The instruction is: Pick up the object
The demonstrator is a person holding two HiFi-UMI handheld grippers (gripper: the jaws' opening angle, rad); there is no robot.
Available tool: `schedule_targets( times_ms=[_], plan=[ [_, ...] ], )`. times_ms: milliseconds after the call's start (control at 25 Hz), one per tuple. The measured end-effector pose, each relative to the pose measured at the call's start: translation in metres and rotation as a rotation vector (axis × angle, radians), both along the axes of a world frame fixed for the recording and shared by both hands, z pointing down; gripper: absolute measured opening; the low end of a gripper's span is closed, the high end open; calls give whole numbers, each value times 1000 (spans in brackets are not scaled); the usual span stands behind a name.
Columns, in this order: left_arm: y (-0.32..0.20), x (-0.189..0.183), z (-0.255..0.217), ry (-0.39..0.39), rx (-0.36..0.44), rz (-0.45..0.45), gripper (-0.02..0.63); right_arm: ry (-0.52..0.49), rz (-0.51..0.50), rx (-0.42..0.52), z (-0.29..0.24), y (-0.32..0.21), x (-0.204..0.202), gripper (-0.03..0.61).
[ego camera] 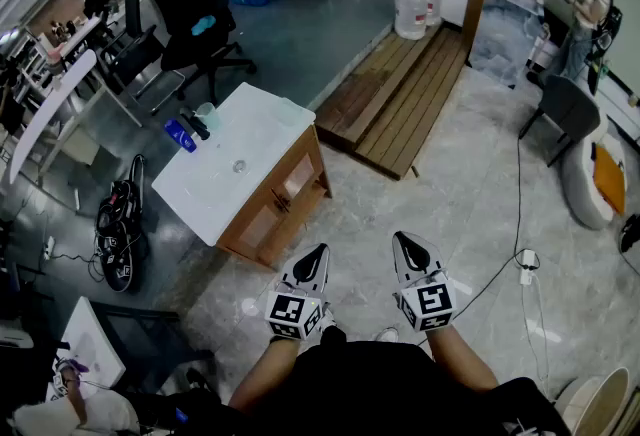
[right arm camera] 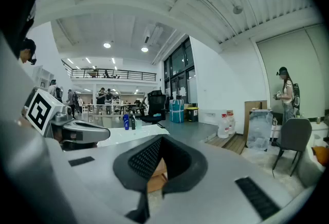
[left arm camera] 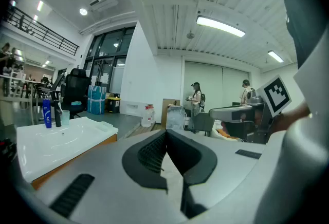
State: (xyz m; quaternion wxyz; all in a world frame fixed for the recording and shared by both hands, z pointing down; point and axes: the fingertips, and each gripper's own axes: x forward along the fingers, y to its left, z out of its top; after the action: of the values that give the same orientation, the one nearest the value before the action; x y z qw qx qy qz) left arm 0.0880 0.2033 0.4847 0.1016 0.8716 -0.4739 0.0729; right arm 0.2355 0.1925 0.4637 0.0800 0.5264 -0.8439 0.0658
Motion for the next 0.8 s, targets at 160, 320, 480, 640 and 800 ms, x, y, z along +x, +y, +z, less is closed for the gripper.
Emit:
schedule_targets(
  times_ms=[160,320,480,640,800],
  plan=[
    [-5,-7,-1,-6,8,-3,14,-3,-4,12,-2,-5,-6,17],
    [-8,-10,-2,-6,6,-6,14,5,-9,5,-1,-9,-10,17],
    [-15,-18,1,-6,-2,-8,14,20,6,-35,9,-19,-16,17],
    [-22,-32,6,1,-17,-15,14,-13,5,-76,14,-28,-28,17],
    [-33,-49,13,4,-24,-13,14,-22,15,-114,21,-42,-45,17]
  ],
)
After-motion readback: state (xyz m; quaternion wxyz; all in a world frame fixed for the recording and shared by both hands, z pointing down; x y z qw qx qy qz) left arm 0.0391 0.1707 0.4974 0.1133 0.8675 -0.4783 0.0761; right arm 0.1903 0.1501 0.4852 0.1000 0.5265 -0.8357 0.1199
